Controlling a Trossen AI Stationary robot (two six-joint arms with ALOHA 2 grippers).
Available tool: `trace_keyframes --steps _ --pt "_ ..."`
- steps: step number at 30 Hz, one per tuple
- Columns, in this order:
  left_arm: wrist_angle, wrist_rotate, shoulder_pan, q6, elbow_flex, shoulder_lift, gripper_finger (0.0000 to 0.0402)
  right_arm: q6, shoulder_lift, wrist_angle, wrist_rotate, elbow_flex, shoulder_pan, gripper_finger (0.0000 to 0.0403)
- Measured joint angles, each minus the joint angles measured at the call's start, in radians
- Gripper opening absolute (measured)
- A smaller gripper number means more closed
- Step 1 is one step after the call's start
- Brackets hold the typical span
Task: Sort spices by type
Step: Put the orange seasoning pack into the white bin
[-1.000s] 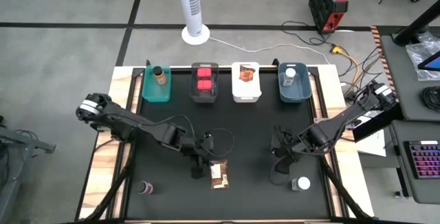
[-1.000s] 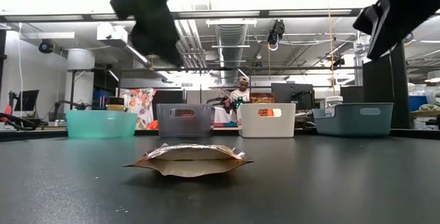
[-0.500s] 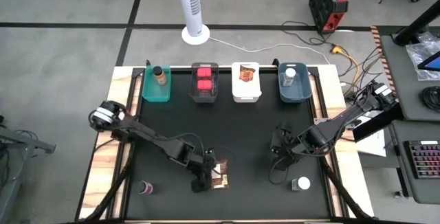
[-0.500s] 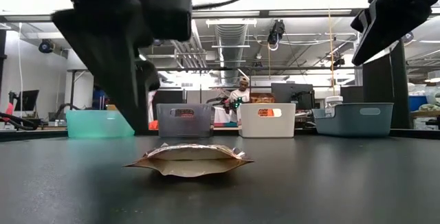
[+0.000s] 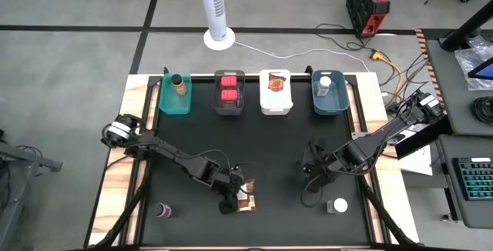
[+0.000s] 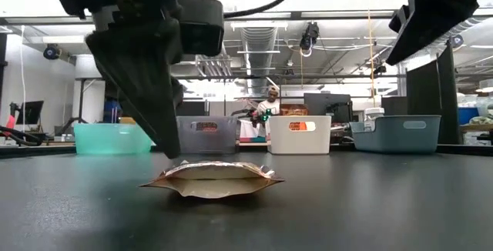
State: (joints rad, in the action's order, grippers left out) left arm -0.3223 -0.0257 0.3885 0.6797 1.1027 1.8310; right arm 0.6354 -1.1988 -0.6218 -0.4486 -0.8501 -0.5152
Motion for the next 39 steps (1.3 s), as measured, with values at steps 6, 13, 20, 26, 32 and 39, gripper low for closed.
trace_keyframes --steps 6,13,20,26,32,39 --pt "0.000 0.050 0.000 -0.003 -0.001 0.025 0.0233 0.003 0.000 0.042 0.000 0.000 0.000 0.0009" --pt "0.010 0.093 0.000 -0.044 -0.002 0.057 0.0232 0.010 0.000 0.079 -0.001 0.007 0.000 0.0009" --pt "0.020 0.130 0.002 -0.031 -0.002 0.082 0.0232 0.010 0.000 0.157 -0.006 0.041 0.000 0.0009" --pt "0.034 0.129 0.004 0.000 -0.002 0.098 0.0230 0.032 0.000 0.232 -0.023 0.088 -0.005 0.0009" --pt "0.030 0.152 0.004 0.003 -0.004 0.099 0.0164 0.037 0.000 0.248 -0.069 0.100 -0.011 0.0009" --pt "0.026 0.162 0.002 -0.003 -0.005 0.100 0.0023 0.036 0.000 0.263 -0.078 0.100 -0.011 0.0009"
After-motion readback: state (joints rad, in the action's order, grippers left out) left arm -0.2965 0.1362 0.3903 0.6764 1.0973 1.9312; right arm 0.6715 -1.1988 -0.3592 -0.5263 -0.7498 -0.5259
